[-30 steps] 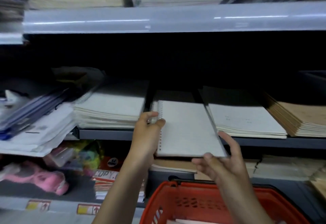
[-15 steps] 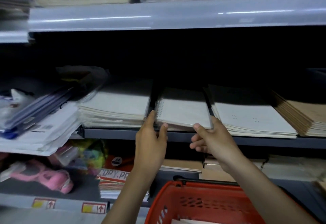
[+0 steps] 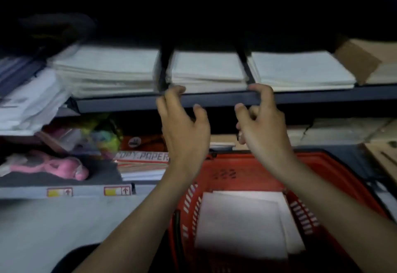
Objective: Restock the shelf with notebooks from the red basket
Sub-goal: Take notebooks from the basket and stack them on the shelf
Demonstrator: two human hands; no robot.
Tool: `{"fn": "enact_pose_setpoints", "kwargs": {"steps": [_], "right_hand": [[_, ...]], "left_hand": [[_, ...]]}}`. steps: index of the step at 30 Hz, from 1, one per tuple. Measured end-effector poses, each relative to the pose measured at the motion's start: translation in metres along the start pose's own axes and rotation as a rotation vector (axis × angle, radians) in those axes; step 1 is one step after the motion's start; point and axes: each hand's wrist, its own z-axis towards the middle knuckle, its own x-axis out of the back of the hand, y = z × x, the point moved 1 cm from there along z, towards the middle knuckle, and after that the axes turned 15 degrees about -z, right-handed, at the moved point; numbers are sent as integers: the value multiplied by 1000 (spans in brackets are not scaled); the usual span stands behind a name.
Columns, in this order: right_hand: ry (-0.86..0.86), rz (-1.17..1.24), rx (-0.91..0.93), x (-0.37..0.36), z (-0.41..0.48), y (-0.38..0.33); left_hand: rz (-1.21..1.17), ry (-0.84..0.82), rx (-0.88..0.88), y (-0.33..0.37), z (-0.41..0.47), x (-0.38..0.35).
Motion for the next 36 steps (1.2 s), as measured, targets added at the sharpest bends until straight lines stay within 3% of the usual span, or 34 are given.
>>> {"fn": "enact_pose_setpoints", "kwargs": {"steps": [2, 3, 6, 7, 9, 13, 16, 19, 22, 26, 28, 30, 34, 36], "right_hand": [[-63, -166, 21, -14, -28, 39], [-189, -262, 12, -23, -44, 62], [-804, -560, -56, -50, -100, 136], [-988, -664, -66, -55, -119, 156], [-1193, -787, 18, -62, -147, 185], [-1233, -908, 227, -79, -178, 194], [-1177, -1084, 242, -91, -182, 201], [-1123, -945, 162, -76, -167, 199], [-996, -729, -3, -45, -146, 191], [-832, -475, -52, 5, -106, 159], [-791, -333, -91, 35, -86, 132], [-722, -164, -121, 59, -77, 107], [-480, 51, -86, 86, -72, 47], [-385, 43, -28, 90, -74, 16]], "left_hand": [[-29, -68, 209, -23, -33, -17], [-47, -139, 389, -40, -52, -26], [118, -536, 958, -100, -119, -33], [257, -672, 1078, -118, -140, -27], [475, -819, 1176, -148, -170, -11], [523, -780, 1299, -170, -189, 4], [381, -546, 1274, -181, -174, -3], [143, -358, 1318, -159, -146, -20], [-71, -376, 1425, -126, -122, -30], [-167, -397, 1422, -110, -110, -24], [-114, -436, 1327, -100, -110, -21], [-63, -489, 1123, -83, -115, -21], [-24, -709, 535, -15, -133, -12], [-72, -805, 398, 22, -142, -2]]}}
